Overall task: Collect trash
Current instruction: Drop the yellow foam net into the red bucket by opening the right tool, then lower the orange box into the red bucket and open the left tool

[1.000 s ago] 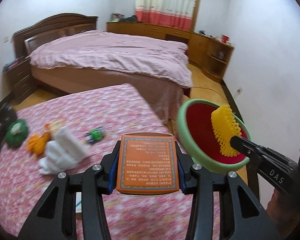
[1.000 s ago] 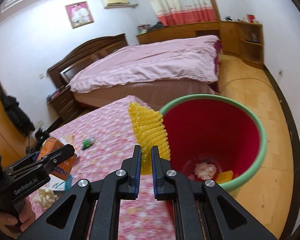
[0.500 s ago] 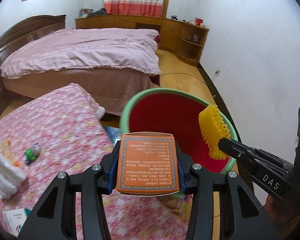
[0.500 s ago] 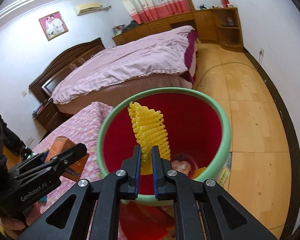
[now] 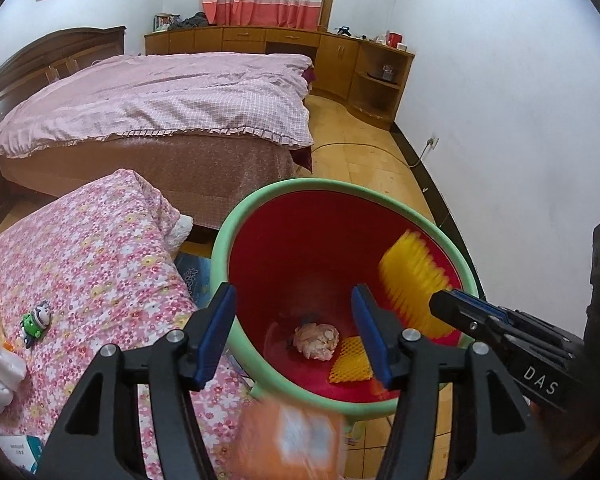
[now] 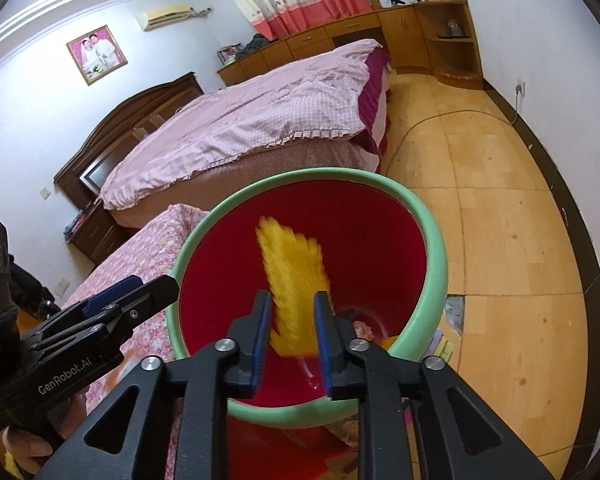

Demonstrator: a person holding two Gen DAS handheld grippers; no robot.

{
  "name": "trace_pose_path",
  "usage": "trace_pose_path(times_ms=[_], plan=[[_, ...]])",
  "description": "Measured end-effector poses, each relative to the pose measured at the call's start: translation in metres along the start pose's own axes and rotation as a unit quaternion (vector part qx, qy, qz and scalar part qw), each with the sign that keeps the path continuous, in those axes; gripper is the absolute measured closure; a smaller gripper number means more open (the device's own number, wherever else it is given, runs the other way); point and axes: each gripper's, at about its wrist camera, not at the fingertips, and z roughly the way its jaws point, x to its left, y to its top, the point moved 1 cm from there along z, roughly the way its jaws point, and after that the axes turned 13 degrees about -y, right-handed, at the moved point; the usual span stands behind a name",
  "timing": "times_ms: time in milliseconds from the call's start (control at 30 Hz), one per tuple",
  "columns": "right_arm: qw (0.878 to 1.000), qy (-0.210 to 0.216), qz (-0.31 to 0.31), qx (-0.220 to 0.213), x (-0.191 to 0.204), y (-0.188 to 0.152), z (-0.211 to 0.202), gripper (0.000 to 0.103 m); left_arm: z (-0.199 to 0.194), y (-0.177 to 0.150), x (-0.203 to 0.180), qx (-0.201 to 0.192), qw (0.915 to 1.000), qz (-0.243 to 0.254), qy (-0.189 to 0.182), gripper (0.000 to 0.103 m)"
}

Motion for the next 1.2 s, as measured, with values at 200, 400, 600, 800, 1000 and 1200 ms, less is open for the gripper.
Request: trace_pose_path(times_ms=[200, 400, 600, 800, 1000, 1200], plan=[[1.000, 0.003, -0.004, -0.002, 0.000, -0.001, -0.001, 0.075, -0.005, -0.001, 0.005, 0.001, 0.9999, -0.011, -0.001, 0.043], [1.000, 0.007, 0.000, -0.001, 0.003, -0.004, -0.005, 0.073, -0.022, -0.009, 0.009, 0.004, 0.9998, -0.019, -0.003, 0.043], [1.000, 0.007, 0.006, -0.004, 0.003, -0.008, -0.014, 0.066, -0.036, -0.023, 0.010, 0.019, 0.9990, -0.035, -0.021, 0.041], [1.000, 0.003, 0.010, -0.005, 0.001, -0.011, -0.020, 0.065, -0.040, -0.037, 0.005, 0.034, 0.9989, -0.020, -0.025, 0.039], [1.000, -0.001, 0.013, -0.005, -0.002, -0.013, -0.024, 0.065, -0.035, -0.046, 0.001, 0.050, 0.9982, -0.008, -0.030, 0.039], [1.000, -0.003, 0.016, -0.002, -0.005, -0.015, -0.023, 0.065, -0.027, -0.053, -0.003, 0.065, 0.9973, 0.006, -0.034, 0.039]])
